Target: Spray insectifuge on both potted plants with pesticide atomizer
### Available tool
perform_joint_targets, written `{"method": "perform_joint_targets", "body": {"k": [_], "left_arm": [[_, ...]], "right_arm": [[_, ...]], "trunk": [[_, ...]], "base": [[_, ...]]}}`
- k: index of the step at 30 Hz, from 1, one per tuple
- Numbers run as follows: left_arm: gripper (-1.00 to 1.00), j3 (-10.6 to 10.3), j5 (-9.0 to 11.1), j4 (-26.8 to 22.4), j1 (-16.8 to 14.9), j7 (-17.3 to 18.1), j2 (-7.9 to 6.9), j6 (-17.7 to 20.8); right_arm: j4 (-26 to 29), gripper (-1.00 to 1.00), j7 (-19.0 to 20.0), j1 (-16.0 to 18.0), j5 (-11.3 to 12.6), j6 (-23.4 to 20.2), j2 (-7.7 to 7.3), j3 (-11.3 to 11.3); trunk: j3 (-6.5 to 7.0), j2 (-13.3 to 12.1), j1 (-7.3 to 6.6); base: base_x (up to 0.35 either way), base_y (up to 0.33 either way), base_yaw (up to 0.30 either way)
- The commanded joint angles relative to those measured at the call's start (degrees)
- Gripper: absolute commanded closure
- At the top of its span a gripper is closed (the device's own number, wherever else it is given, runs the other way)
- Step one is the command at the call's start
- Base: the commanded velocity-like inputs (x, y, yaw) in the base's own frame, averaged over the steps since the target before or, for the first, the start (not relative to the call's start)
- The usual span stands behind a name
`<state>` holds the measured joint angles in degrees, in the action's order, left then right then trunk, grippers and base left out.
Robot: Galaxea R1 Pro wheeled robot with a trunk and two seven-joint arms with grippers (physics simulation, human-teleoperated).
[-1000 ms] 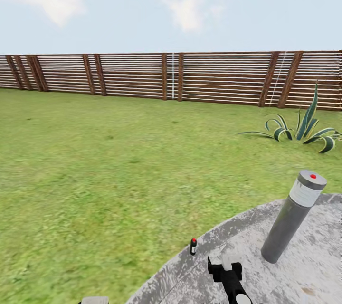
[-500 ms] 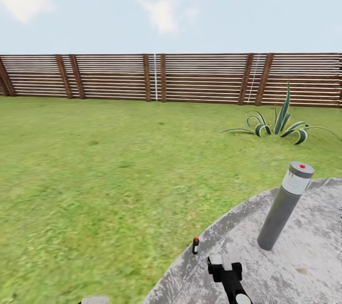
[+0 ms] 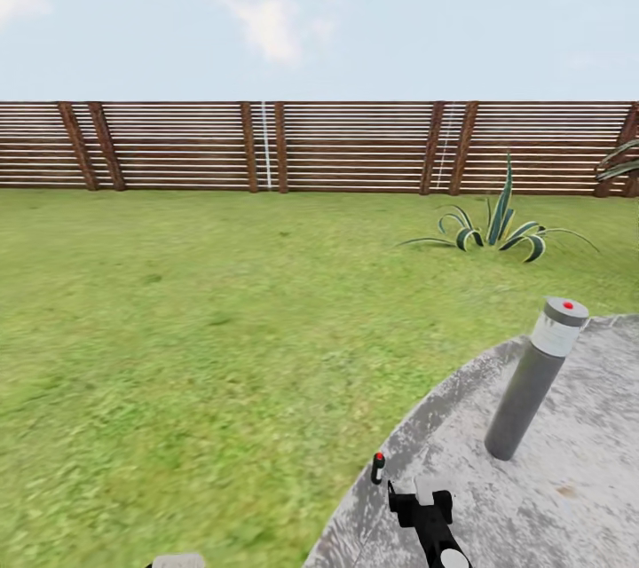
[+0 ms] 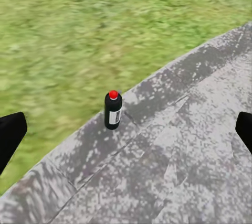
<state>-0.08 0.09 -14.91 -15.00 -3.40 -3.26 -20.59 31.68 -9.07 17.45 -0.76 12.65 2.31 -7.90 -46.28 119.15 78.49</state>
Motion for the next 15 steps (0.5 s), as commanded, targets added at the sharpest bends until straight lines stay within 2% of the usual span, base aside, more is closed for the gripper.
{"method": "perform_joint_targets", "body": {"k": [1, 15], "left_arm": [[-1.00, -0.03, 0.00, 0.05, -0.03, -0.12, 0.00, -0.18], [-1.00, -0.05, 0.00, 0.05, -0.03, -0.12, 0.00, -0.21]], "right_arm": [[-0.05, -1.00, -0.51, 0.04, -0.10, 0.09, -0.03, -0.28], [-0.03, -1.00, -0.51, 0.04, 0.13, 0.10, 0.05, -0.35]], "trunk": [[-0.05, 0.02, 0.01], [-0.05, 0.02, 0.01]], "base": [[0.138, 0.332, -0.022], [0.139, 0.332, -0.004]]}}
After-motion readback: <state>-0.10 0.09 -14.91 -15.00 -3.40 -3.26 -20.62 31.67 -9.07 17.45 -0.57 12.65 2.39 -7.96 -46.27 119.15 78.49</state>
